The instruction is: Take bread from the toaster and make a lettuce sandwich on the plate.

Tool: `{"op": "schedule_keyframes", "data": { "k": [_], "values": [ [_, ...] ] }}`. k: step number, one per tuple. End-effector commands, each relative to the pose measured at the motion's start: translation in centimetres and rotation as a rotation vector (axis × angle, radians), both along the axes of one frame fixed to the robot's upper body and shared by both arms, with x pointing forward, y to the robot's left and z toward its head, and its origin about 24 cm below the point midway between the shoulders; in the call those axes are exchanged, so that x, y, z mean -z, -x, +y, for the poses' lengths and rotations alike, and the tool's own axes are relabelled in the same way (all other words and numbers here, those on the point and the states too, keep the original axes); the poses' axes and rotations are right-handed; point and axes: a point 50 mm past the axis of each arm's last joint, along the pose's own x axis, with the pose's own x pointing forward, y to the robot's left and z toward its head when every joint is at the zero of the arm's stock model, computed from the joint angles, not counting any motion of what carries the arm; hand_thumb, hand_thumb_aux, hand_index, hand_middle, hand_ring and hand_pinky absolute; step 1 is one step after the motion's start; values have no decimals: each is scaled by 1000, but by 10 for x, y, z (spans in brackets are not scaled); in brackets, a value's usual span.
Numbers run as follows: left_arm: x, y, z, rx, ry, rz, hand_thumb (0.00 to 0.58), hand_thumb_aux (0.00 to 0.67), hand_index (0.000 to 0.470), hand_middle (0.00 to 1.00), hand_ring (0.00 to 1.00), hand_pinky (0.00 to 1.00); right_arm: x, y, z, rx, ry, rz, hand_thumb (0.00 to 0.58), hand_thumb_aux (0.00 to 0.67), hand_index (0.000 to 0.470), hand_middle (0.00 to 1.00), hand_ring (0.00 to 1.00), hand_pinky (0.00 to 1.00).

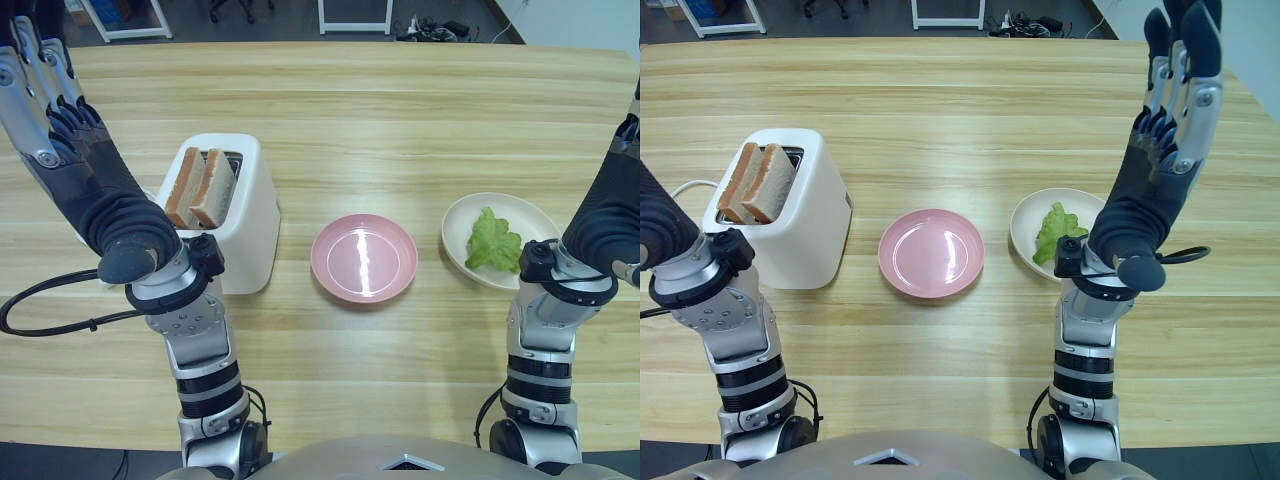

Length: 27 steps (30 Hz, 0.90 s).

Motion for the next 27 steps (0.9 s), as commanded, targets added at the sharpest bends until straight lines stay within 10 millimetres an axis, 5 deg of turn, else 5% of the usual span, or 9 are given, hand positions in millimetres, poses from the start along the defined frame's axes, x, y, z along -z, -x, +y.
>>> {"op": "schedule_keyframes", "data": {
  "k": [1, 17, 21, 27],
  "values": [
    [2, 1, 5, 13, -7, 24, 0, 0, 0, 0, 0, 0, 1, 1, -1, -13, 13, 9, 0, 0, 0, 0, 0, 0],
    [-3, -9, 23, -127, -69, 122, 0, 0, 0, 0, 0, 0, 8, 4, 1, -41, 57, 27, 0, 0, 0, 0, 0, 0],
    [6, -29, 66, -386, -251, 360, 0, 0, 0, 0, 0, 0, 13, 6, 0, -34, 62, 36, 0, 0, 0, 0, 0, 0],
    [58, -44, 144, -736, -521, 862, 0, 0, 0, 0, 0, 0, 19, 7, 0, -25, 56, 50, 0, 0, 0, 0, 0, 0]
  ]
}}
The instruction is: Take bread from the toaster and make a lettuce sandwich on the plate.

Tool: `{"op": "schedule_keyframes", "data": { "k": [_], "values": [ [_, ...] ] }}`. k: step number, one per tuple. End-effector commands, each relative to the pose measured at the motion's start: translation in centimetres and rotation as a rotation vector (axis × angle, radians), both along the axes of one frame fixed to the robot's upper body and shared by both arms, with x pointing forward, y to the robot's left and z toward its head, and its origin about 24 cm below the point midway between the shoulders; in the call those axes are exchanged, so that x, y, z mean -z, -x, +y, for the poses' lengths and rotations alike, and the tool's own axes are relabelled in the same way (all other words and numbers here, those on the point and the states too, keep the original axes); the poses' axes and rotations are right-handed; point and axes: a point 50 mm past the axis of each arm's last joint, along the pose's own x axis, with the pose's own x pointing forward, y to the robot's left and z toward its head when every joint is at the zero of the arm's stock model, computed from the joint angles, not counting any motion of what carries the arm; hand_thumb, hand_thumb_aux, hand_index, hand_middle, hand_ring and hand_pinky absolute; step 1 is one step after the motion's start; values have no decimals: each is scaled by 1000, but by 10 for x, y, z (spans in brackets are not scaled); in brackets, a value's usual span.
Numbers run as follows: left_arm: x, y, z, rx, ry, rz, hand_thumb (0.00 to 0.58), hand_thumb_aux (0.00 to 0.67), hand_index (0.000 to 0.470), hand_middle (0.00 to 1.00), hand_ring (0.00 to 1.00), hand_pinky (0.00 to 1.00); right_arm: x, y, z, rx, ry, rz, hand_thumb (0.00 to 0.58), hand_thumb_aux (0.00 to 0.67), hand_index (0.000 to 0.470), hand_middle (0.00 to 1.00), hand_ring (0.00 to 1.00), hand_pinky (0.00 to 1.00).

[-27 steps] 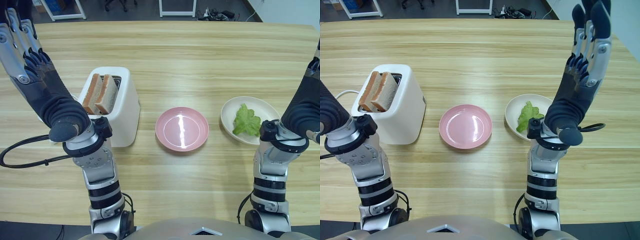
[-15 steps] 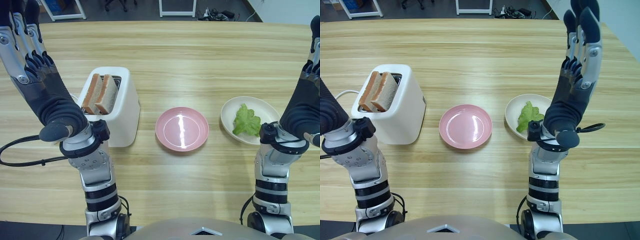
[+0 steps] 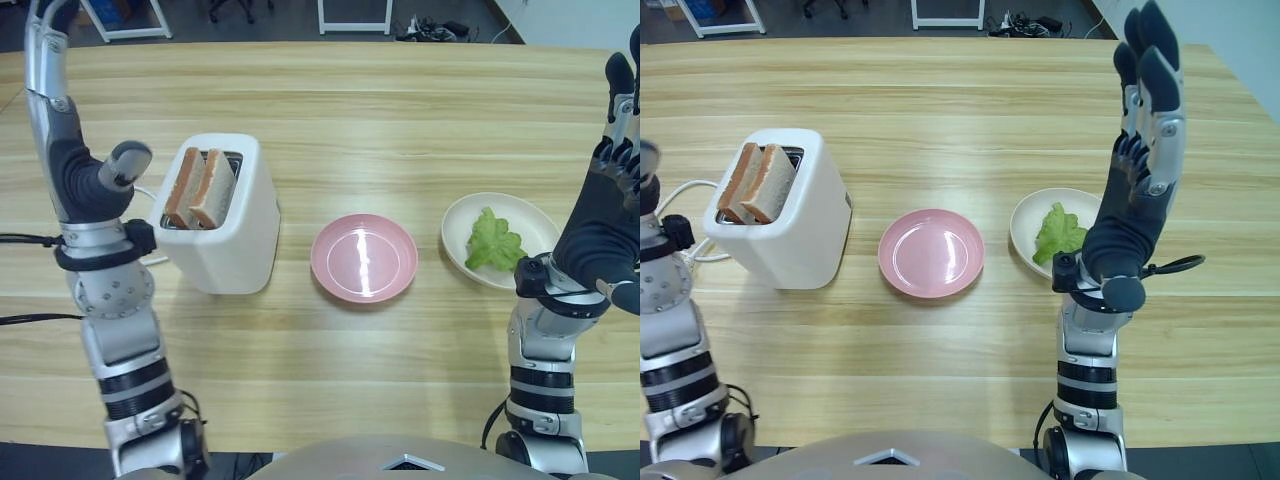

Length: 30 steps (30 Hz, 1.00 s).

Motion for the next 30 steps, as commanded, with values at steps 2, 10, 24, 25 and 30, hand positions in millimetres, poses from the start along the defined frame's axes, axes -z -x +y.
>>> {"op": "schedule_keyframes", "data": {
  "k": [2, 10, 24, 25, 30],
  "values": [
    [38, 5, 44, -178, -148, 341, 0, 0, 0, 0, 0, 0, 5, 0, 0, 1, -3, 12, 0, 0, 0, 0, 0, 0],
    [69, 13, 56, -193, -227, 564, 0, 0, 0, 0, 0, 0, 9, 4, -5, 28, -1, 20, 0, 0, 0, 0, 0, 0],
    [72, 8, 32, -122, -275, 568, 0, 0, 0, 0, 0, 0, 10, 2, -5, 31, -2, 24, 0, 0, 0, 0, 0, 0],
    [71, 7, 31, -123, -284, 564, 0, 0, 0, 0, 0, 0, 10, 2, -5, 31, -2, 23, 0, 0, 0, 0, 0, 0],
    [67, 4, 29, -134, -319, 550, 112, 68, 48, 0, 0, 0, 10, 1, -5, 31, -4, 24, 0, 0, 0, 0, 0, 0]
  ]
}}
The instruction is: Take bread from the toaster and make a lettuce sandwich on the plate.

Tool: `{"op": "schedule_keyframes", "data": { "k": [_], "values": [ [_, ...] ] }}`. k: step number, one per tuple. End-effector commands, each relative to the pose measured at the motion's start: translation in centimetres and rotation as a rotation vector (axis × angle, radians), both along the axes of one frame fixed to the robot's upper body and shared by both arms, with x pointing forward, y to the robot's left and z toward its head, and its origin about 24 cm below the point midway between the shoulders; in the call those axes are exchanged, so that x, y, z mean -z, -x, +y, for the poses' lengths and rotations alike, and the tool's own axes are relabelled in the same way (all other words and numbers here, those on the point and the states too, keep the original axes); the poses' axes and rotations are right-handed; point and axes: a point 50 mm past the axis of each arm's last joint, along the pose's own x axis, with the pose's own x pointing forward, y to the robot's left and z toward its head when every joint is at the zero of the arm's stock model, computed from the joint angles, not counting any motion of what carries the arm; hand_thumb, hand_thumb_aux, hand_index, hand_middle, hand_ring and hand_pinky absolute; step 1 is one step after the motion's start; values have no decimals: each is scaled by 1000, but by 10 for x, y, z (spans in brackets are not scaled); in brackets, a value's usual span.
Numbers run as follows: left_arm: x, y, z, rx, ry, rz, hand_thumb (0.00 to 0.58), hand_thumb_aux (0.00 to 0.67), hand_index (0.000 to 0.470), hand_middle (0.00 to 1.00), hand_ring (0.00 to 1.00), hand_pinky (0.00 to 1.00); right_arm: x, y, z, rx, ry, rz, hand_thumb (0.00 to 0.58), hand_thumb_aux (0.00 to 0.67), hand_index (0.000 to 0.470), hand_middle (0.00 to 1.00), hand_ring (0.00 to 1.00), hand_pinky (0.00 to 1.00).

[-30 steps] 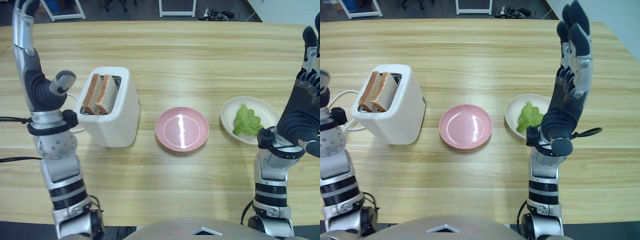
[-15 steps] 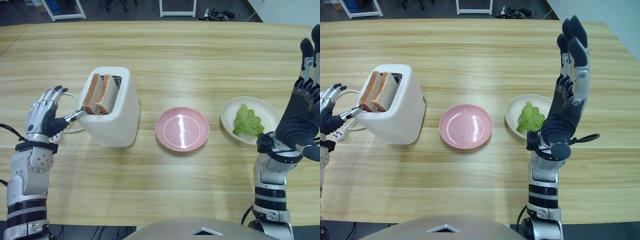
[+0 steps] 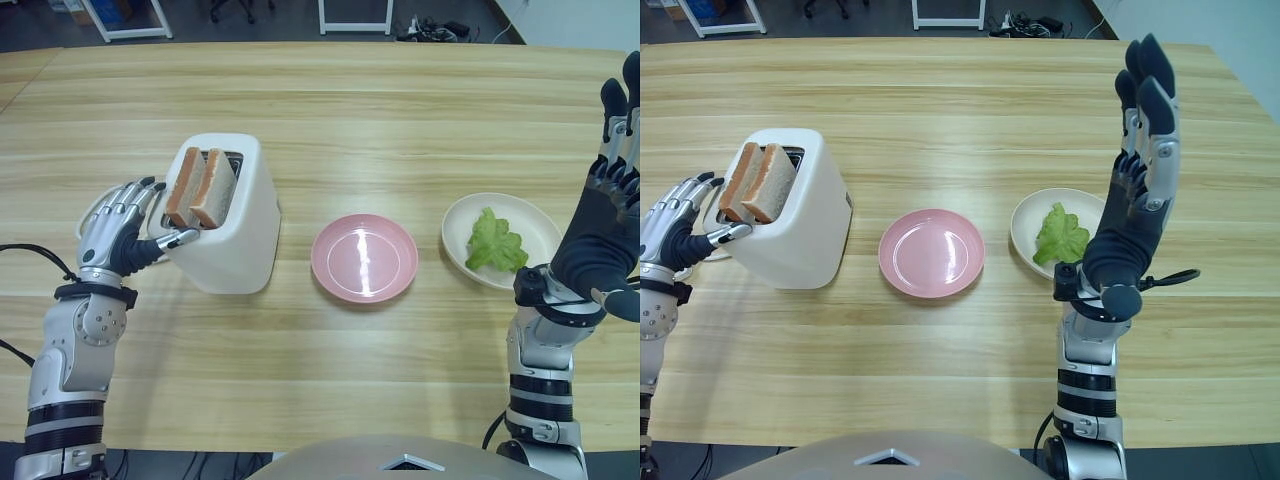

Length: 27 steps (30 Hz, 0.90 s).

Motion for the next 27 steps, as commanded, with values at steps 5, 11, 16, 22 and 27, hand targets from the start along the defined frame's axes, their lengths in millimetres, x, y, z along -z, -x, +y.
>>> {"op": "schedule_keyframes", "data": {
  "k": [5, 11, 16, 22, 27],
  "values": [
    [-6, -4, -2, 4, -64, -3, 212, 137, 96, 0, 0, 0, 1, -1, -1, 9, 4, 1, 0, 0, 0, 0, 0, 0],
    [-8, -7, -5, 16, -58, -6, 527, 468, 328, 0, 0, 0, 2, -1, -2, 15, 2, 4, 0, 0, 0, 0, 0, 0],
    [-5, -8, -9, 37, -9, 25, 580, 670, 470, 0, 0, 0, 2, 0, -3, 20, -1, 3, 0, 0, 0, 0, 0, 0],
    [-2, -15, -20, 88, 167, 72, 580, 670, 470, 0, 0, 0, 2, 2, -5, 29, -4, 0, 0, 0, 0, 0, 0, 0],
    [-19, -18, -24, 103, 311, -51, 580, 670, 470, 0, 0, 0, 3, 2, -5, 30, -5, 2, 0, 0, 0, 0, 0, 0]
  ]
}}
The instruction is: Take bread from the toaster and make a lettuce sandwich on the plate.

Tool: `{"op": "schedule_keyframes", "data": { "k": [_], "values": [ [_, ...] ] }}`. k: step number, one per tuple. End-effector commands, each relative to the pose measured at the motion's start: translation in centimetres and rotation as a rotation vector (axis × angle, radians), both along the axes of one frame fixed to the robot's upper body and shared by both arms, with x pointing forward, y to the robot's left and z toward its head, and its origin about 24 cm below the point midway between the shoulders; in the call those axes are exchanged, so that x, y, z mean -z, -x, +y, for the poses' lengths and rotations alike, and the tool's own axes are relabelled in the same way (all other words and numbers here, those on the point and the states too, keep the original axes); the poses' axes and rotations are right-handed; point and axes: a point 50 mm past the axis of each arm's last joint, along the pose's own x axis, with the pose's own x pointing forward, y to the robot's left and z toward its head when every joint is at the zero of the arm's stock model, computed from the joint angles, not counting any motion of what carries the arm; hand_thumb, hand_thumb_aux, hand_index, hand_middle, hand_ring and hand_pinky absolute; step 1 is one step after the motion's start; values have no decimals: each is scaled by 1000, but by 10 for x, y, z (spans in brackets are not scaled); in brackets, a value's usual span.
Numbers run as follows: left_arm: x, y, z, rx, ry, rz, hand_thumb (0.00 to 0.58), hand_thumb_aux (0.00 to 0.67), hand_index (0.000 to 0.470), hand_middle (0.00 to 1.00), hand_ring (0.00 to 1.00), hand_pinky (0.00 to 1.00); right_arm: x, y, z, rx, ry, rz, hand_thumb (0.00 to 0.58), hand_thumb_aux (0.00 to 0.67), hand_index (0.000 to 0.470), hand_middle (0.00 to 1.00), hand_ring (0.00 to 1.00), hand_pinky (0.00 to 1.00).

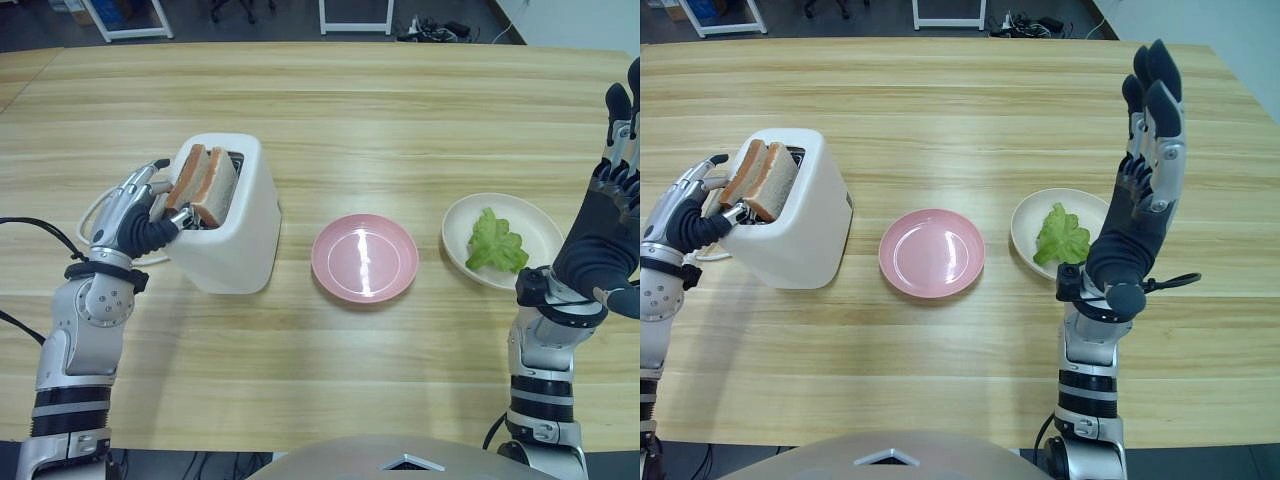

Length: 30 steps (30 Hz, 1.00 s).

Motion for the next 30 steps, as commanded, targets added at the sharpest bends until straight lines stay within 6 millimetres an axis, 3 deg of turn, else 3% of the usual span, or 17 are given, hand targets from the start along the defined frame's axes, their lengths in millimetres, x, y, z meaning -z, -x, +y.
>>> {"op": "schedule_keyframes", "data": {
  "k": [1, 5, 6, 7, 21, 30],
  "values": [
    [-12, -2, -9, 29, 115, -92, 580, 670, 470, 0, 0, 0, 0, 2, -1, 7, 10, -4, 0, 0, 0, 0, 0, 0],
    [-19, -1, -11, 13, 175, -171, 580, 670, 470, 0, 0, 0, 1, 1, 0, 5, 8, -1, 0, 0, 0, 0, 0, 0],
    [-20, -1, -12, 5, 175, -187, 580, 670, 470, 141, 141, 141, 1, 1, 0, 5, 8, -1, 0, 0, 0, 0, 0, 0],
    [-21, -1, -12, 0, 176, -198, 580, 670, 470, 1000, 1000, 1000, 1, 1, 0, 5, 9, -1, 0, 0, 0, 0, 0, 0],
    [-30, -7, -3, -121, 122, -376, 580, 670, 470, 1000, 1000, 1000, 2, 1, 0, 5, 10, 0, 0, 0, 0, 0, 0, 0],
    [-49, -7, -2, -150, 125, -554, 580, 670, 470, 1000, 1000, 1000, 3, 1, 0, 4, 10, 4, 0, 0, 0, 0, 0, 0]
  ]
}}
